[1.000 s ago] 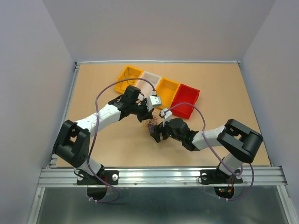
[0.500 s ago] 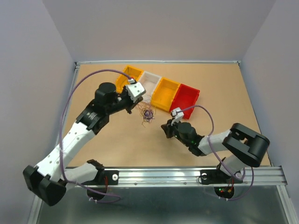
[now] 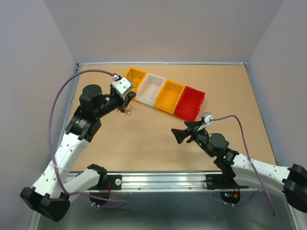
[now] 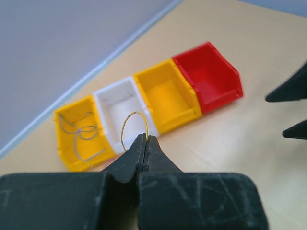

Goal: Untangle the cables

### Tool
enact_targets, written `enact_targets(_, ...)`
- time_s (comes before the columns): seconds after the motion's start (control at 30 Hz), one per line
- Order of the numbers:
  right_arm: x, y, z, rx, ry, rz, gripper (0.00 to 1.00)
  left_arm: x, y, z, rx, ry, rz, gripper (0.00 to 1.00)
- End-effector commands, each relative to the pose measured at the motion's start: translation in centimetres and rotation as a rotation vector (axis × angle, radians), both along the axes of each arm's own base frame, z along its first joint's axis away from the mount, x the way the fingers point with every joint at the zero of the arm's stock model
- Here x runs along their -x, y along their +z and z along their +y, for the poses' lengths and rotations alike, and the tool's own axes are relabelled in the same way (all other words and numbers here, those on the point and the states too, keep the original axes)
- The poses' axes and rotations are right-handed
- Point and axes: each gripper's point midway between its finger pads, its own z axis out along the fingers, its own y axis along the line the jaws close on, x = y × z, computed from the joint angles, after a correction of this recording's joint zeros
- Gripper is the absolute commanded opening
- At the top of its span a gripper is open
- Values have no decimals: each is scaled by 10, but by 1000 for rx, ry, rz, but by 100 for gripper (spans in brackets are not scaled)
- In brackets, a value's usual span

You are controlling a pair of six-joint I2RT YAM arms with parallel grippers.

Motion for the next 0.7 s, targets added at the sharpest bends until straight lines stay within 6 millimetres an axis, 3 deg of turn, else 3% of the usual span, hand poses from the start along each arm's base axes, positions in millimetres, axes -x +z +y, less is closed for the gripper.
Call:
enact_targets(0.0, 13, 5, 33, 73, 188, -40, 100, 33, -8, -39, 1, -265, 61, 0)
enact_targets(0.03, 13, 23, 43, 43, 224, -76, 100, 36, -12, -44, -3, -284, 72, 0)
enact_targets(0.13, 10, 24, 66, 56, 295, -88, 100, 49, -20, -60, -4, -353, 95, 0)
enact_targets(0.17, 6, 43, 73, 19, 301, -132, 100, 50, -21, -63, -4, -368, 100, 0)
enact_targets(0.2, 2, 36, 80, 37, 312, -127, 100, 56, -22, -69, -3, -395, 107, 0)
enact_targets(0.23, -1, 54, 88, 6, 320, -171, 100, 56, -24, -71, -6, -404, 115, 0)
enact_targets(0.3, -7, 59, 98, 8, 332, -191, 100, 62, -25, -76, -9, -440, 118, 0)
enact_targets(0.33, -12, 51, 106, 26, 344, -180, 100, 68, -26, -81, -13, -466, 120, 0)
enact_targets(0.4, -19, 61, 120, 19, 355, -203, 100, 74, -28, -85, -23, -500, 129, 0)
enact_targets(0.43, -23, 43, 129, 49, 373, -170, 99, 77, -26, -87, -25, -513, 125, 0)
enact_targets(0.5, -26, 35, 140, 61, 399, -150, 88, 72, -18, -86, -23, -476, 105, 0)
enact_targets(0.53, -26, 17, 145, 79, 419, -120, 83, 70, -10, -84, -14, -457, 82, 0)
enact_targets(0.63, -24, -5, 146, 67, 431, -78, 61, 54, 29, -73, 23, -338, -19, 0)
enact_targets(0.67, -22, -12, 146, 64, 431, -60, 56, 50, 55, -67, 51, -292, -71, 0)
